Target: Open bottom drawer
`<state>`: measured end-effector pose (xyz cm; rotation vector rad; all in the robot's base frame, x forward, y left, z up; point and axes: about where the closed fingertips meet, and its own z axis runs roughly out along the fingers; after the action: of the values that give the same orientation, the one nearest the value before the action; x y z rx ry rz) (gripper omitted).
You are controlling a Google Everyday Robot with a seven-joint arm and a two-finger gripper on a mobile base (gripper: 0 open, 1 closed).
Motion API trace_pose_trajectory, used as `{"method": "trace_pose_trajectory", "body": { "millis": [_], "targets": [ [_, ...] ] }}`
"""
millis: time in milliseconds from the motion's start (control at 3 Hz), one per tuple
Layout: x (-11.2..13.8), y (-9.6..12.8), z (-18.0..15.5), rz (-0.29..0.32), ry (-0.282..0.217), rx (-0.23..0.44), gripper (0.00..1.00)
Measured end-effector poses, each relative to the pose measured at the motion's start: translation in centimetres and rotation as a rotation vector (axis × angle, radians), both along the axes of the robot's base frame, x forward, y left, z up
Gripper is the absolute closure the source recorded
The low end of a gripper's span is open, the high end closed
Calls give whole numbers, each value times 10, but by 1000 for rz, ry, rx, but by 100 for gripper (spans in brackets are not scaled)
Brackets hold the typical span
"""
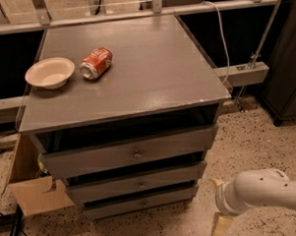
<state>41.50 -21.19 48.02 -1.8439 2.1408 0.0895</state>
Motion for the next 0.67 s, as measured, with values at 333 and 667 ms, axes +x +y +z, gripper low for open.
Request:
{"method": "trace_pose_trajectory", "body": {
  "millis": [333,667],
  "targets": [
    [1,-2,-4,5,-4,0,0],
    [4,-10,-29,30,-24,-3,0]
  ]
}}
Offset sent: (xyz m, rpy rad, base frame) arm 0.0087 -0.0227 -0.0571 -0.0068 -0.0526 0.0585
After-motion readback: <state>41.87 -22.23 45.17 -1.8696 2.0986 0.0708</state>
